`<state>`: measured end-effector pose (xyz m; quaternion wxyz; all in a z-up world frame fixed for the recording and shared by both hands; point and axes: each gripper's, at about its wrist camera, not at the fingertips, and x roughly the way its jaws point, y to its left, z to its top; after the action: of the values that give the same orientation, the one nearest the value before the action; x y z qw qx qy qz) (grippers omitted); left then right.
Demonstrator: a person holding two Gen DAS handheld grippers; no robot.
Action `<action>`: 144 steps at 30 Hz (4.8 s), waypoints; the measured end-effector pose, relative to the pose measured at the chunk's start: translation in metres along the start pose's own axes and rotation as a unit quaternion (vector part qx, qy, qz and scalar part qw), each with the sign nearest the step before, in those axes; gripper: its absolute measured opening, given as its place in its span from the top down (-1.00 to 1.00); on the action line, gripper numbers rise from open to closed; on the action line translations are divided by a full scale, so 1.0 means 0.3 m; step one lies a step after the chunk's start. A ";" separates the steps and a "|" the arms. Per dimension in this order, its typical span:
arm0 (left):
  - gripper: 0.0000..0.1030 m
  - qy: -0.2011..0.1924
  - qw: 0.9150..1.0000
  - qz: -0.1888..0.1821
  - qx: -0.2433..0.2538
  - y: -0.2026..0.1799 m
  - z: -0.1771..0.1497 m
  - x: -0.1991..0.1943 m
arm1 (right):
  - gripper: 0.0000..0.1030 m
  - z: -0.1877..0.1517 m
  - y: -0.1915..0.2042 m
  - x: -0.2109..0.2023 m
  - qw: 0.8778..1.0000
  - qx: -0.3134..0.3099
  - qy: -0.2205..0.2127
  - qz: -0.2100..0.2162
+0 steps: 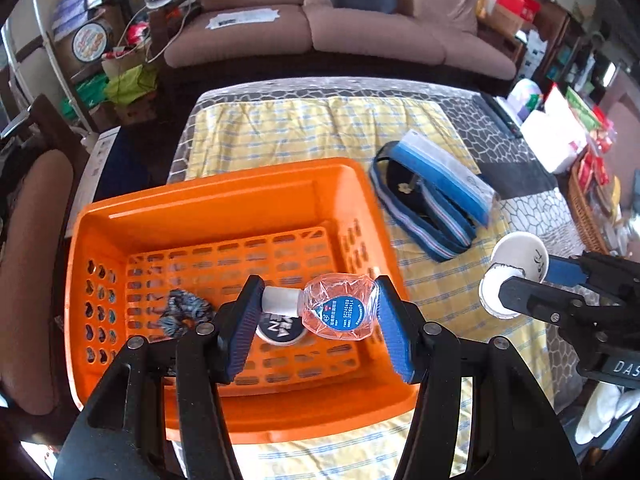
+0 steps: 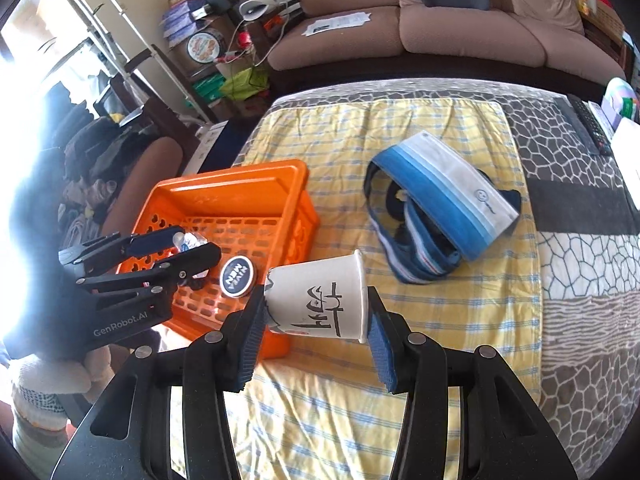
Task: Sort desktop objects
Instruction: 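Carry the bottle in the left gripper into the basket while the right gripper carries the cup there, then open the left gripper to release the bottle while the right gripper releases the cup, then lift both grippers out of the basket, then move both grippers to the blue-and-white zip bag on the striped strap bag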
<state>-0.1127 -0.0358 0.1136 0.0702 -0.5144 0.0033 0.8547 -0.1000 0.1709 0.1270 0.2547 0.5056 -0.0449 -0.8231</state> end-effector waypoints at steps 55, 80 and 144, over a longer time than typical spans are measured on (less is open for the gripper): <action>-0.24 0.082 0.992 -0.003 -0.095 0.522 0.051 0.297 | -0.26 0.225 0.349 0.640 0.996 -0.010 0.065 -0.064; -0.55 0.038 0.995 0.011 -0.088 0.383 -0.094 -0.050 | -0.26 0.051 0.300 0.219 0.997 -0.009 0.009 -0.082; -0.77 0.082 0.990 -0.093 -0.059 -0.463 0.260 0.489 | -0.35 0.021 -0.763 0.104 0.975 0.219 -0.035 -0.027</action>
<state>-0.2316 0.1250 0.0305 0.1183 -0.5844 -0.0895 0.7978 -0.2021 0.3535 0.0290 0.1139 0.5209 -0.2194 -0.8170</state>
